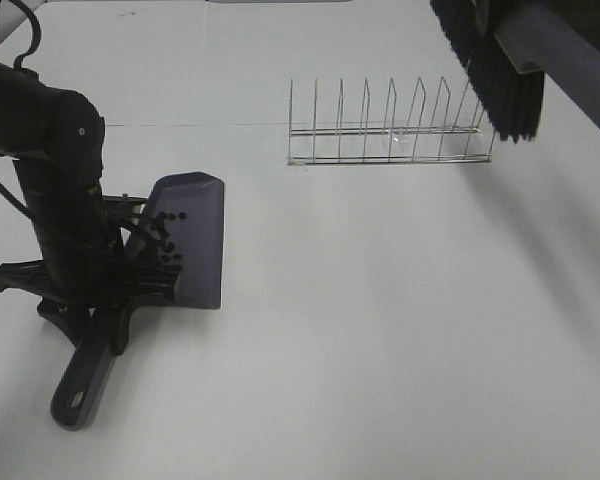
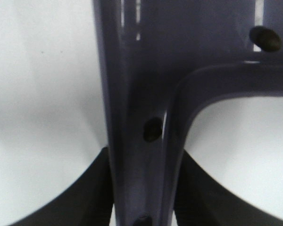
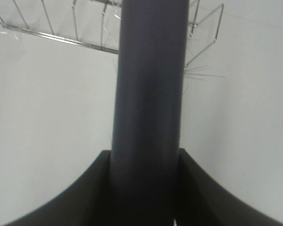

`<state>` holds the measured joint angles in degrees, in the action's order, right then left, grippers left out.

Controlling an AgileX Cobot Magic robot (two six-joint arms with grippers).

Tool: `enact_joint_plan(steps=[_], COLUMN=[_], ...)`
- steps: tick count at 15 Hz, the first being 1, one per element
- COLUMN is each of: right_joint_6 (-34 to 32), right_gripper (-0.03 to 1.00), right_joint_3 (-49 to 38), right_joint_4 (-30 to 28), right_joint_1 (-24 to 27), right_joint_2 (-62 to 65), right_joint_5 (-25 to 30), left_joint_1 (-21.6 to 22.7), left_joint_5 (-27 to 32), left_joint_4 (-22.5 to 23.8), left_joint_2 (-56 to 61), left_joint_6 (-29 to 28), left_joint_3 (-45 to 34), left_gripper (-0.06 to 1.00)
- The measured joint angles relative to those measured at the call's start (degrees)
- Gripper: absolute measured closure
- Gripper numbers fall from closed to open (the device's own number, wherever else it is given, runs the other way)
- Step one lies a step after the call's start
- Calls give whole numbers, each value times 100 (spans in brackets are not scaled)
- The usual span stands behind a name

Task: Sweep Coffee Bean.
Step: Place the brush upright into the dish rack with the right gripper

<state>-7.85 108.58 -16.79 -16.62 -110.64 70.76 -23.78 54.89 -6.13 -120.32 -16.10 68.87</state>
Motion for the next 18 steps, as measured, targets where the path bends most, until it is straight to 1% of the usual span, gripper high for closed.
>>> enact_joint_plan(steps=[2, 5, 7, 10, 12, 14, 15, 18], right_joint_6=[0, -29, -92, -149, -52, -11, -11, -23], right_gripper=[68, 68, 68, 68, 68, 68, 68, 68], right_joint_3=[-487, -1071, -1312, -1375, -1375, -1375, -1375, -1375], right_joint_4=[52, 97, 120, 178, 223, 447, 561, 481], right_joint_1=[120, 126, 201, 430, 464, 458, 458, 458], right_joint_2=[103, 63, 0, -189, -407, -567, -751, -985], right_joint_5=[-6, -29, -178, -327, -338, -493, -785, -1037], left_joint_1=[0, 0, 0, 0, 0, 0, 0, 0], left_joint_5=[0, 0, 0, 0, 0, -6, -6, -6], left_joint_4=[0, 0, 0, 0, 0, 0, 0, 0], left_joint_2=[0, 0, 0, 0, 0, 0, 0, 0], left_joint_6=[0, 0, 0, 0, 0, 0, 0, 0], left_joint_3=[0, 0, 0, 0, 0, 0, 0, 0], left_gripper=[63, 63, 63, 63, 63, 63, 63, 63])
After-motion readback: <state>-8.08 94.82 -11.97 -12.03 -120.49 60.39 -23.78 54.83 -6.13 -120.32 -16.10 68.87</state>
